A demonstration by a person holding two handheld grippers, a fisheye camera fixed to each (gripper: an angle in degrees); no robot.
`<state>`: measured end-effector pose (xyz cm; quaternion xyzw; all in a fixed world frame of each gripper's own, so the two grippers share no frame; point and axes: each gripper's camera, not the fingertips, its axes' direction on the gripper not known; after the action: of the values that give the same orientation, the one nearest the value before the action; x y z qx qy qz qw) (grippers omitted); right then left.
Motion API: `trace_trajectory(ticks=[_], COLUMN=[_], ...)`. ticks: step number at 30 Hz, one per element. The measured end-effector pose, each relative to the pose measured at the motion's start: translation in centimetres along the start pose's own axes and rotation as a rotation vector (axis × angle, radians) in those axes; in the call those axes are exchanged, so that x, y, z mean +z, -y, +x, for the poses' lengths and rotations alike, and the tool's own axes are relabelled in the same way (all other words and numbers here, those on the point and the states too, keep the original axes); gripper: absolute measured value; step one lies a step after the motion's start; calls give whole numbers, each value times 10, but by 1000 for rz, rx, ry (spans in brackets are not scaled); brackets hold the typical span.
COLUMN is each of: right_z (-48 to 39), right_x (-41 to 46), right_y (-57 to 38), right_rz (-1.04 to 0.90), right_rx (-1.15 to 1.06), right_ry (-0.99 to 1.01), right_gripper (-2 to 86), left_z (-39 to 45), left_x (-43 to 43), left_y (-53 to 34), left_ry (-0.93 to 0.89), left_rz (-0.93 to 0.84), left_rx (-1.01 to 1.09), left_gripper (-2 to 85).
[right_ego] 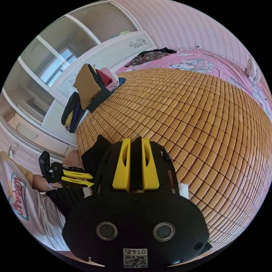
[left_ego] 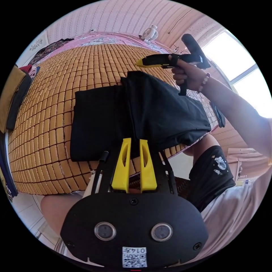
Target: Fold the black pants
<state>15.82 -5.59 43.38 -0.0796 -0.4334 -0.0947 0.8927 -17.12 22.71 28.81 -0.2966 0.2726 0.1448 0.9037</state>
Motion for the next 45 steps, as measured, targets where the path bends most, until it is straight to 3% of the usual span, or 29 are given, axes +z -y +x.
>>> trace_trajectory(ticks=[9, 14, 18, 21, 24, 33, 40, 45], right_z=[-4, -32, -49, -43, -38, 2, 4, -22], right_x=[53, 70, 63, 84, 84, 48, -78, -133], right_y=[24, 30, 19, 15, 11, -17, -57, -50], right_rz=[-206, -226, -112, -212, -187, -83, 229, 294], right_rx=[-109, -75, 11, 66, 83, 150, 154, 57], right_ry=[-88, -206, -305, -364, -397, -221, -58, 28], right_gripper=[115, 127, 122, 113, 91, 10, 7, 11], left_z=[14, 24, 34, 43, 50, 58, 70, 47], left_x=[-20, -32, -44, -48, -47, -56, -100, -149], left_y=[-14, -18, -20, -22, -24, -23, -31, -44], left_ry=[36, 45, 35, 24, 49, 6, -171, -201], left_rz=[34, 49, 81, 93, 83, 113, 304, 412], left_rx=[41, 82, 128, 173, 208, 250, 356, 299], left_gripper=[6, -4, -5, -5, -5, -5, -6, -5])
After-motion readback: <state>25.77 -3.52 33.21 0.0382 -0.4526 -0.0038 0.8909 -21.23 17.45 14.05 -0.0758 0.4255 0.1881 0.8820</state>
